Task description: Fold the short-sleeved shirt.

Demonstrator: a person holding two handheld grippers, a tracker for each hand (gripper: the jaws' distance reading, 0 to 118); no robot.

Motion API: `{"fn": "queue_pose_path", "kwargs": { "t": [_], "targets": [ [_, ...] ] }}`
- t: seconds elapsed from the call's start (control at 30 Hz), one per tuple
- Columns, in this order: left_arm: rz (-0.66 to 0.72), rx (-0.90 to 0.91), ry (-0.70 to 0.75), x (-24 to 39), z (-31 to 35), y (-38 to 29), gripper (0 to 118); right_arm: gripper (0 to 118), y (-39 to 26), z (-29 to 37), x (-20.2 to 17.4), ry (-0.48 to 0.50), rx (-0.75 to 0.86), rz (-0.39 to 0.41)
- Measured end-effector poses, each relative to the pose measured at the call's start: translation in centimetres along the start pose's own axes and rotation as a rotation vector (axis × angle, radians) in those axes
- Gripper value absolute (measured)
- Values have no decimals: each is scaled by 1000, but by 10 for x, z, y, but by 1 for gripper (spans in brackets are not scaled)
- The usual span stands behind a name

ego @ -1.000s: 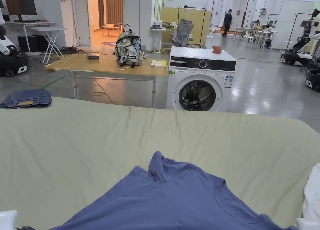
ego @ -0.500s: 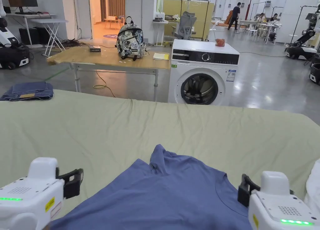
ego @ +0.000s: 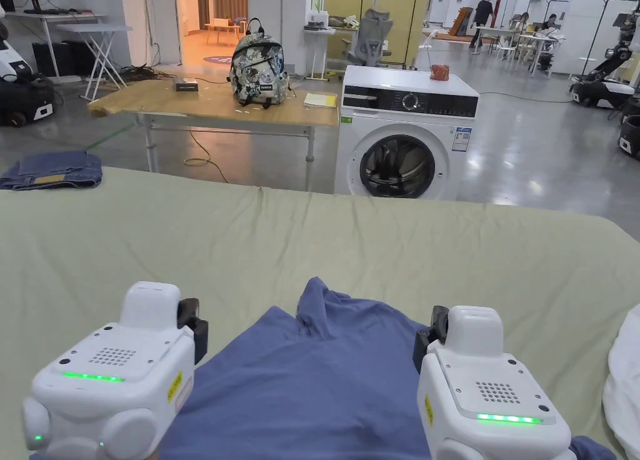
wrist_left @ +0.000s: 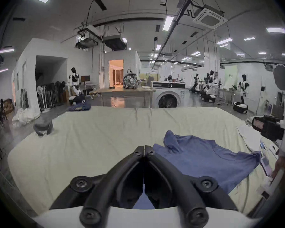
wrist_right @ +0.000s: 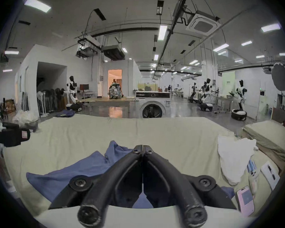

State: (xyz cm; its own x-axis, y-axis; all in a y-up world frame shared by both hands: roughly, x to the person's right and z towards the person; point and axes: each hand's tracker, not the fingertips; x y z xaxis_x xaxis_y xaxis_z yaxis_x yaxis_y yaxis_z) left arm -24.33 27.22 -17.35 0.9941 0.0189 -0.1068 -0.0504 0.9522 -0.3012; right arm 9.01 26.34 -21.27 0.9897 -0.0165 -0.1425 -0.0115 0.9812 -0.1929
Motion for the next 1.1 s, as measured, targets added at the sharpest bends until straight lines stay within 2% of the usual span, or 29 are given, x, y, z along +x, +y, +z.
{"fn": "queue_pose_path", "kwargs": {
  "t": [0.1,0.23,0.37,0.47,0.53,0.6,0.67,0.7,0.8,0.97,1.07,1.1],
  "targets": [
    [61,-120,1,-29,-2,-13,0,0,-3,-3,2,13,-21,-8],
    [158,-194,-33,-90,5,-33,0,0,-9,-6,2,28,-47,27],
    [205,-320,50,-133,14,-44,0,0,-19,-13,-1,48,-85,52],
    [317,-374,61,-179,-2,-61,0,0,-28,-18,-5,60,-115,53],
    [364,-454,85,-196,-14,-68,8,0,-30,-21,-7,79,-154,24],
    [351,-540,106,-204,-23,-74,19,0,-31,-23,-9,97,-164,7],
    [350,-642,141,-208,-36,-84,58,0,-31,-23,-12,95,-162,21],
    [375,-669,144,-211,-41,-89,66,0,-30,-23,-13,95,-160,29],
    [465,-686,131,-199,-44,-100,66,0,-28,-26,-11,99,-173,23],
    [418,-750,228,-184,-62,-119,66,0,-31,-29,-7,83,-196,30],
    [279,-742,285,-157,-59,-114,51,0,-35,-29,-3,74,-208,46],
    [227,-740,282,-148,-61,-114,40,0,-36,-30,-2,70,-212,47]
  ]
}}
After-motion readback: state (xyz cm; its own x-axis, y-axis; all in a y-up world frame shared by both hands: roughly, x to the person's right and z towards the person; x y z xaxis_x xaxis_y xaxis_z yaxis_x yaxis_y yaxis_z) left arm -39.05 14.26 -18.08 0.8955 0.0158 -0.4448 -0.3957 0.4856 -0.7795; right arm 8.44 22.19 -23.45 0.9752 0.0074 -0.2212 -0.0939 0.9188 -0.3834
